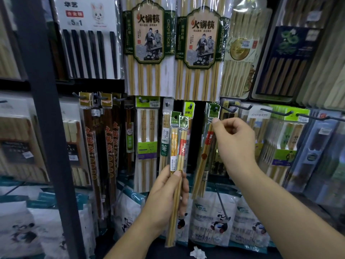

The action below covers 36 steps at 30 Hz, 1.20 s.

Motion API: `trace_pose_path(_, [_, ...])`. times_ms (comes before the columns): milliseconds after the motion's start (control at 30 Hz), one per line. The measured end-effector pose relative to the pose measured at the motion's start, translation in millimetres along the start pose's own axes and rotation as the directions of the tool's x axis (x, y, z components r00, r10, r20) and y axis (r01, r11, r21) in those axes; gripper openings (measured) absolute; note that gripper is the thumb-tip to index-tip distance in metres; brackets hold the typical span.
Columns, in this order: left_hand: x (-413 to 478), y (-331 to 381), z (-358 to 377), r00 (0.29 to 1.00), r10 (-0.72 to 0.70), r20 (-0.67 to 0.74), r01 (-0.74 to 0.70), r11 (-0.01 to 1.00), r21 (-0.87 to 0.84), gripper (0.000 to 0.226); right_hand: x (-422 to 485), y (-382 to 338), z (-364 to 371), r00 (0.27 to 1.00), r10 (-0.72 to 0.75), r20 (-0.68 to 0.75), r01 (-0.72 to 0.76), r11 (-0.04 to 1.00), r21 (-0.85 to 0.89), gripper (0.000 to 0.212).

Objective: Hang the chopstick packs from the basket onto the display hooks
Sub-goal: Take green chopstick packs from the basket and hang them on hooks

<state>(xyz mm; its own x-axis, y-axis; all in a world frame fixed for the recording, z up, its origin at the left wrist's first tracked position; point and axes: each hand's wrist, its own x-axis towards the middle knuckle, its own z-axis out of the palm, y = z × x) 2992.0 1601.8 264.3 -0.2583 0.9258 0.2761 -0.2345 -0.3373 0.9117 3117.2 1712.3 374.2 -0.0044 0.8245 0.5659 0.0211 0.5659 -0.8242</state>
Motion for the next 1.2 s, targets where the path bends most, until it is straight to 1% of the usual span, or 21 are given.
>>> trace_pose_path(67, [-0.4, 1.6, 2.6, 1.000, 0.020, 0.005, -0.020, 1.000, 0.018, 0.021, -10.9, -5.4, 1.2, 0.994, -0.066, 0.092, 0.068, 0.997, -0.022, 0.023])
trace_pose_path(167, [-1.3, 2.9, 5.0, 0.999, 0.029, 0.023, -0.029, 0.999, 0.026, 0.026, -18.8, -13.6, 5.4, 0.979, -0.050, 0.197, 0.055, 0.998, -0.018, 0.017])
trace_pose_path(367, [-2.0, 3.4, 3.3, 0.998, 0.030, 0.050, -0.031, 0.999, 0.020, 0.036, -19.4, -18.8, 6.1, 0.971, -0.062, 0.233, 0.052, 0.997, 0.052, 0.016])
trace_pose_path(467, [-0.8, 2.5, 3.8, 0.998, 0.029, 0.060, -0.030, 0.999, 0.020, 0.036, -18.9, -19.3, 6.6, 0.965, -0.052, 0.258, 0.032, 0.996, 0.083, 0.016])
trace_pose_path(600, [1.4, -1.5, 4.5, 0.999, 0.024, 0.030, -0.024, 1.000, 0.013, 0.023, -14.1, -20.1, 4.0, 0.981, -0.012, 0.195, -0.013, 0.992, 0.123, 0.020])
trace_pose_path(700, [2.0, -1.5, 4.3, 0.999, 0.029, -0.024, -0.026, 0.992, 0.121, 0.024, -5.4, -20.6, 0.0, 0.991, 0.036, 0.128, -0.055, 0.987, 0.154, 0.021])
trace_pose_path(833, [4.7, -4.2, 0.5, 0.997, 0.029, -0.065, -0.017, 0.982, 0.186, 0.025, 6.8, -17.7, -2.2, 0.997, 0.046, 0.057, -0.053, 0.990, 0.130, 0.023])
trace_pose_path(1000, [9.0, -10.0, -1.2, 0.997, 0.011, -0.080, 0.006, 0.980, 0.201, 0.031, 15.2, -12.1, -0.3, 0.999, 0.042, 0.005, -0.042, 0.994, 0.096, 0.035])
trace_pose_path(1200, [9.6, -10.6, -0.7, 0.998, 0.014, -0.062, -0.001, 0.980, 0.198, 0.032, 18.5, -10.1, 3.2, 1.000, 0.029, -0.004, -0.029, 0.994, 0.101, 0.044])
